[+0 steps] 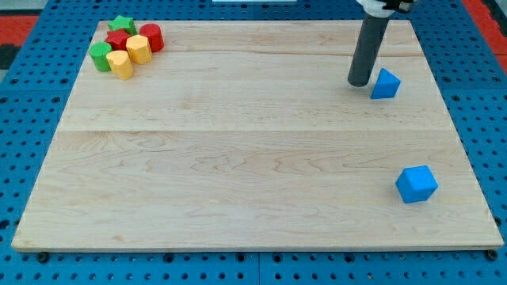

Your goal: Slightly push the blue triangle to the left

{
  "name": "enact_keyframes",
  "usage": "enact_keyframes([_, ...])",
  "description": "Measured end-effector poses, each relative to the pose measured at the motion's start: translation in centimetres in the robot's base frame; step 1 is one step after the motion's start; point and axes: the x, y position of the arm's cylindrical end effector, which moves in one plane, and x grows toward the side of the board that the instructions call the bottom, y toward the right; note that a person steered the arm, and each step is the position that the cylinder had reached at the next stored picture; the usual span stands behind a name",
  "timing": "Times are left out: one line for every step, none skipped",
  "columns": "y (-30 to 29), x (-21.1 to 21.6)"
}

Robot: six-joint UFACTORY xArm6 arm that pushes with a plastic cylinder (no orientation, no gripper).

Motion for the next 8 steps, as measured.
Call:
enact_keyframes([3.1, -1.5])
enact_keyframes([5.4, -1.5])
enact_keyframes([8.6, -1.9])
enact_keyframes([8.7, 0.3])
enact_keyframes([5.9, 1.8])
enact_keyframes([2.2, 2.7])
enact_keyframes([1.8, 2.5])
enact_keyframes([2.9, -1.0])
